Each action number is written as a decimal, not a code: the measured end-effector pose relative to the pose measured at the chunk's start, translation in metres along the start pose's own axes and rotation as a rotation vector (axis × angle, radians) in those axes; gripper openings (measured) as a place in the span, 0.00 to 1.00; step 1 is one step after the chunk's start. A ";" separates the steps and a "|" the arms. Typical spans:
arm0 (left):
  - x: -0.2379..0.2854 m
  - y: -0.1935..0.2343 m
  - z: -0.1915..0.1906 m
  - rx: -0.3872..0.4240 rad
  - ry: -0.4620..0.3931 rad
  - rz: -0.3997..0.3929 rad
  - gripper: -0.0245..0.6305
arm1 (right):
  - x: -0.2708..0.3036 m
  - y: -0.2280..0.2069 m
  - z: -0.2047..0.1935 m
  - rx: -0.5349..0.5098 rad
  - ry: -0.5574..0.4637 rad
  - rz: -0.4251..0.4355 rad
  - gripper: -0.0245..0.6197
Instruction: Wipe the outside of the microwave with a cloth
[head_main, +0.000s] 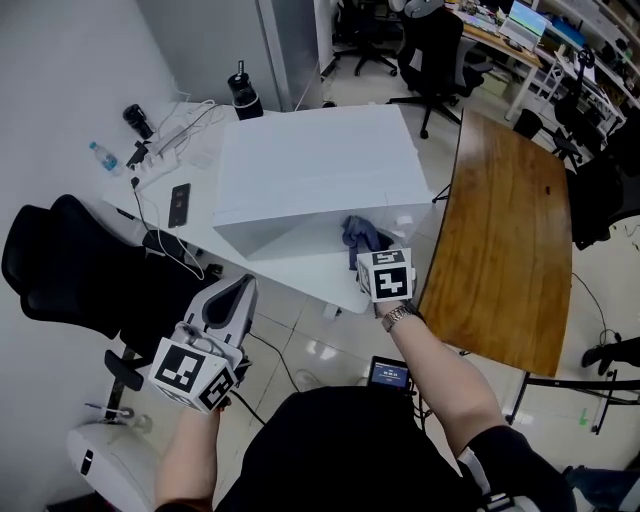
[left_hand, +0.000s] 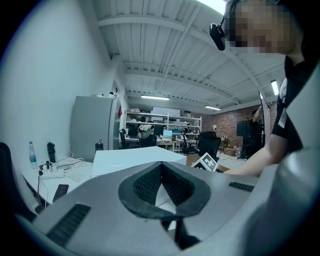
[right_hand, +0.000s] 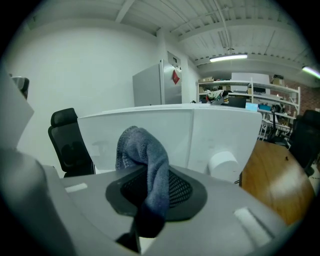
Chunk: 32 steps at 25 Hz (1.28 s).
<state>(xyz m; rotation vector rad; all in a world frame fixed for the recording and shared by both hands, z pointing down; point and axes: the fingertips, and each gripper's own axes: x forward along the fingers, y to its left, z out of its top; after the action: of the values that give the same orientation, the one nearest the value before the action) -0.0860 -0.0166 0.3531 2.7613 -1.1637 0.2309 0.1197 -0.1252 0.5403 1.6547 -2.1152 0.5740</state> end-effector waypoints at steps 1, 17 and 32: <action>0.002 -0.004 0.000 0.000 0.002 0.004 0.04 | -0.002 -0.007 -0.001 0.006 0.001 -0.006 0.14; 0.018 -0.055 0.000 0.008 0.021 0.013 0.04 | -0.038 -0.077 -0.016 0.040 -0.003 -0.045 0.14; 0.024 -0.096 0.003 0.015 0.020 -0.010 0.04 | -0.085 -0.120 -0.001 0.026 -0.063 -0.066 0.14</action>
<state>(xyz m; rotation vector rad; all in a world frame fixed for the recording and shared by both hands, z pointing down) 0.0002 0.0327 0.3486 2.7705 -1.1471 0.2660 0.2555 -0.0823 0.5046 1.7718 -2.0959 0.5377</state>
